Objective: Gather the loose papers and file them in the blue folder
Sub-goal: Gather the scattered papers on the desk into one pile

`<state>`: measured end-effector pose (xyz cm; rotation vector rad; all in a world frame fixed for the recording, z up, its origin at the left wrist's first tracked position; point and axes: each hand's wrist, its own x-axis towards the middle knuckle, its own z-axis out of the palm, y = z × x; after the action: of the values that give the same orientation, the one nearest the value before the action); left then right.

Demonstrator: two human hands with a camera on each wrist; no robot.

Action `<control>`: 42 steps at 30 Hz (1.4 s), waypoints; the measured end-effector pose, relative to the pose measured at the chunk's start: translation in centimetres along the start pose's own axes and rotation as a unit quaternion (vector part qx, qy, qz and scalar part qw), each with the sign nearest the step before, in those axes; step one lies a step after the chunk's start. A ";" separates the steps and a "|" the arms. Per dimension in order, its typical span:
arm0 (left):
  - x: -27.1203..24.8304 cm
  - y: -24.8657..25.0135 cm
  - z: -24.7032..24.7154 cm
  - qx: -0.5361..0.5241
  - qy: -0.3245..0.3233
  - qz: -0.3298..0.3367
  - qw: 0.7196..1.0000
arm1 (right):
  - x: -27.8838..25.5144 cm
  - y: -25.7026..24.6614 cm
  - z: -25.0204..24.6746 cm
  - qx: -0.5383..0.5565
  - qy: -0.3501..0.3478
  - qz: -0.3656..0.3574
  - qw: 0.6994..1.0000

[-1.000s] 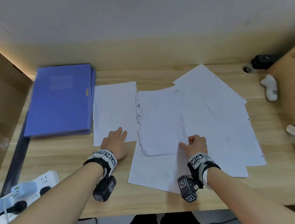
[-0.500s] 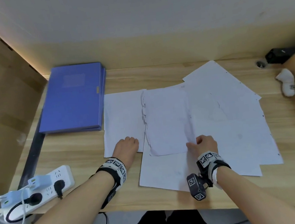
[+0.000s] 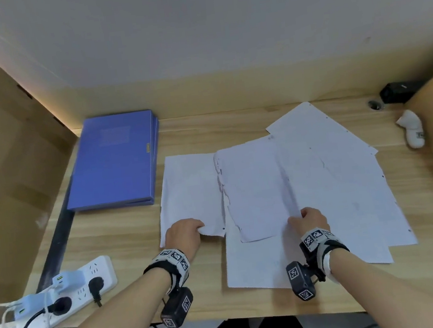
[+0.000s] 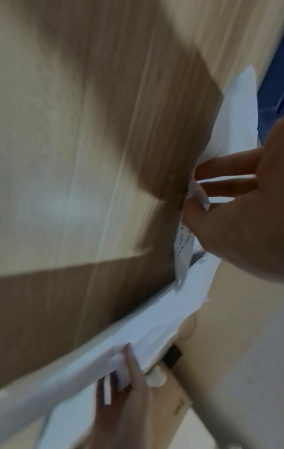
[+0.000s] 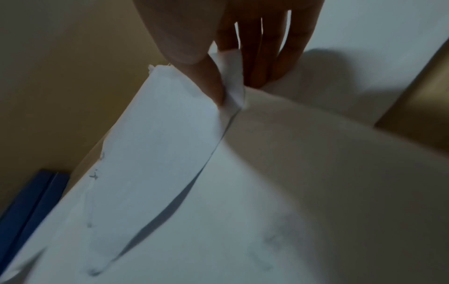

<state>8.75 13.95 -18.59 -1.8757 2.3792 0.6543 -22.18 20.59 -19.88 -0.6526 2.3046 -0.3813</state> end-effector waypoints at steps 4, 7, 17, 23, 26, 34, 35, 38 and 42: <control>-0.2 0.7 -3.0 -0.131 0.077 -0.093 0.984 | -0.1 -1.8 -3.5 0.129 0.013 -0.035 0.991; 0.9 1.7 -5.5 -0.289 0.124 -0.152 0.937 | -0.6 -4.9 -7.5 0.214 0.049 -0.111 0.969; 3.5 2.6 -10.3 -0.612 0.184 -0.220 0.737 | -5.8 -14.9 -12.9 0.289 0.054 -0.325 0.899; 1.0 0.0 -8.7 -0.671 0.179 -0.270 0.667 | -6.6 -16.4 -6.1 0.216 -0.033 -0.364 0.905; -0.4 -1.5 -8.0 -0.676 0.178 -0.293 0.652 | -6.8 -16.3 -1.4 0.174 -0.079 -0.350 0.917; -2.5 -3.1 -3.6 -0.616 0.115 -0.327 0.708 | -7.1 -13.8 7.6 0.081 -0.130 -0.295 0.943; -2.7 -3.1 -3.1 -0.604 0.105 -0.322 0.722 | -7.1 -13.5 8.2 0.081 -0.141 -0.292 0.942; -3.1 -2.9 -2.5 -0.592 0.087 -0.308 0.739 | -7.3 -12.5 8.8 0.092 -0.176 -0.290 0.936; -3.4 -4.2 -3.0 -0.614 0.152 -0.315 0.707 | -5.8 -11.3 7.9 0.067 -0.127 -0.271 0.952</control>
<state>14.28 15.25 -16.11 -3.1138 0.9842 2.2755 -9.13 13.78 -17.32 -1.1929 1.8116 -0.6569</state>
